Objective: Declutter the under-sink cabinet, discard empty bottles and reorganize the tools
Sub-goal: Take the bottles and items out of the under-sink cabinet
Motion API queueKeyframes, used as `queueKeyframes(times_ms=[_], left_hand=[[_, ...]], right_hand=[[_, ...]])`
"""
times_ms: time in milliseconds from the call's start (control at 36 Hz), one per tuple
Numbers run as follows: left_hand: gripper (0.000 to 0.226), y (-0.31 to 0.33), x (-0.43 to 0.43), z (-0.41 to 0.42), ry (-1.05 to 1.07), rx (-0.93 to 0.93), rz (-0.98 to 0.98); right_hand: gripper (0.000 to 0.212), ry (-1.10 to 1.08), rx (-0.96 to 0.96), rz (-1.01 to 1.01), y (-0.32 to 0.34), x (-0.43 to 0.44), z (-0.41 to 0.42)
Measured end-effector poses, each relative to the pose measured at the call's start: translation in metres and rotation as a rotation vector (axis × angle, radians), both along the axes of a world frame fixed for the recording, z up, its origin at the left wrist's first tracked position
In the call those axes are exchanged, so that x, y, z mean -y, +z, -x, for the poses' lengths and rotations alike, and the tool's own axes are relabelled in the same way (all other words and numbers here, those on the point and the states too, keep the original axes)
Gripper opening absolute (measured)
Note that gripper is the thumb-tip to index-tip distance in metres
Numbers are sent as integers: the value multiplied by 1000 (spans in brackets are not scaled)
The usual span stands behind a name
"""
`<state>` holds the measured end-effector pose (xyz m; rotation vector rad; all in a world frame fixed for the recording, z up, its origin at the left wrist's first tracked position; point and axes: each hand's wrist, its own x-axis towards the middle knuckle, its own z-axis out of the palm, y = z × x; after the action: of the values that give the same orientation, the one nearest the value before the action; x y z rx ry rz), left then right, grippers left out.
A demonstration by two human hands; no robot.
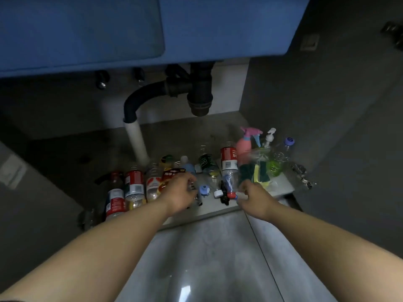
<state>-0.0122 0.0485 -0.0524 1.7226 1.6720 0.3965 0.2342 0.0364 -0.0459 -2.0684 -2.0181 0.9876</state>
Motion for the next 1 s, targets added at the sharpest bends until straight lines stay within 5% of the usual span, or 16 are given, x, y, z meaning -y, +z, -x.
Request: queueKeyframes(times_ms=[167,611,1000], left_hand=[[58,-30,-63,-57,177,165,41],[92,-89,-122,-99,374,4,119],[60,-52,-83,-72,377,369,-15]], right_hand=[[59,-117,-89,-75,-29,-62,3],[72,-248,-30,-149,-85,-122,25],[44,-202,-305,-276,-44,-88,-4]])
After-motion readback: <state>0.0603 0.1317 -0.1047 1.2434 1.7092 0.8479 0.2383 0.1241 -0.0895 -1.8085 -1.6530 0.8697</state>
